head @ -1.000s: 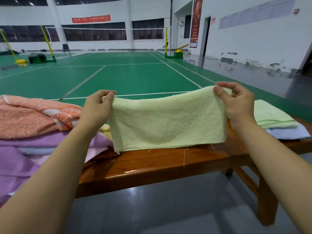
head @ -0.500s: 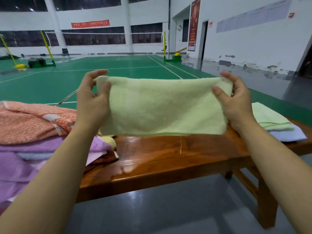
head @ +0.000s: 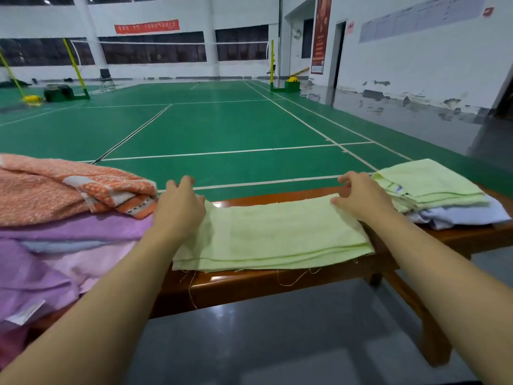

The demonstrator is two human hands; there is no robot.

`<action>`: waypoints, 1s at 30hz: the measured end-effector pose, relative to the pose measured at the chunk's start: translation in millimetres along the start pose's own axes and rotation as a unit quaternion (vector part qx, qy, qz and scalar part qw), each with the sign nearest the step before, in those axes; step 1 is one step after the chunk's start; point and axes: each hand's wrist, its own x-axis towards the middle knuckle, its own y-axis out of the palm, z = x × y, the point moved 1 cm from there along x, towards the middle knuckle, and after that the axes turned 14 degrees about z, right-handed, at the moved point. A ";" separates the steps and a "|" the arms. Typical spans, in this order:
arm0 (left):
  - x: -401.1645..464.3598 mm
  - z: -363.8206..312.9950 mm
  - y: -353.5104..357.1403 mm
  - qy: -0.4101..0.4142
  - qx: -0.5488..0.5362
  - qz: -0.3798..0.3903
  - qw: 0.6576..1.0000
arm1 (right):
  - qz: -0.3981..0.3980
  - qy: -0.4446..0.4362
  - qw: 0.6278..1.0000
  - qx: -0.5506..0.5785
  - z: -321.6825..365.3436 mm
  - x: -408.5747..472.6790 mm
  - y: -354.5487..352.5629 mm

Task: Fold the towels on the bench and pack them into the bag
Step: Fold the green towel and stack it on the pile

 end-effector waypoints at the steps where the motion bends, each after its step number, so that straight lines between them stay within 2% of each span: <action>1: -6.4 -10.2 -4.7 0.002 0.054 -0.029 0.998 | -0.030 -0.006 0.999 -0.036 7.9 -2.6 -4.1; 2: -14.0 -22.9 -8.2 0.017 0.083 -0.046 0.995 | -0.051 -0.034 0.997 -0.036 17.9 -5.7 -6.0; 3: -20.4 -36.1 -8.6 0.043 0.084 -0.031 0.995 | -0.039 -0.077 0.996 -0.008 30.6 -9.2 -5.7; 5: -32.2 -61.0 1.9 0.103 0.037 0.083 0.991 | 0.068 -0.176 0.980 0.056 55.3 -18.0 5.1; 7: -42.9 -77.7 26.9 0.113 0.021 0.217 0.969 | 0.198 -0.233 0.951 0.054 70.6 -26.6 26.1; 8: -47.9 -82.1 39.8 0.109 0.049 0.241 0.963 | 0.236 -0.239 0.941 0.027 72.4 -28.9 37.0; 11: -59.8 -83.3 60.6 0.084 0.128 0.208 0.966 | 0.252 -0.225 0.938 -0.072 67.8 -28.6 56.1; 13: -60.5 -82.1 63.4 0.090 0.144 0.196 0.966 | 0.248 -0.203 0.943 -0.091 66.6 -28.3 57.6; 18: -49.3 -75.9 62.2 0.133 0.114 0.247 0.953 | 0.234 -0.138 0.954 -0.131 65.9 -32.0 60.3; 21: -43.6 -73.3 56.1 0.131 0.150 0.174 0.964 | 0.221 -0.102 0.958 -0.151 69.1 -36.6 62.3; 24: -52.9 -77.7 53.6 0.091 0.188 0.133 0.969 | 0.219 -0.079 0.960 -0.153 72.1 -38.7 63.0; 27: -63.5 -80.6 52.5 0.007 0.206 0.165 0.965 | 0.220 -0.071 0.962 -0.143 73.2 -40.6 63.5; 30: -66.5 -84.0 51.7 -0.018 0.217 0.176 0.960 | 0.218 -0.066 0.965 -0.132 72.7 -43.3 62.1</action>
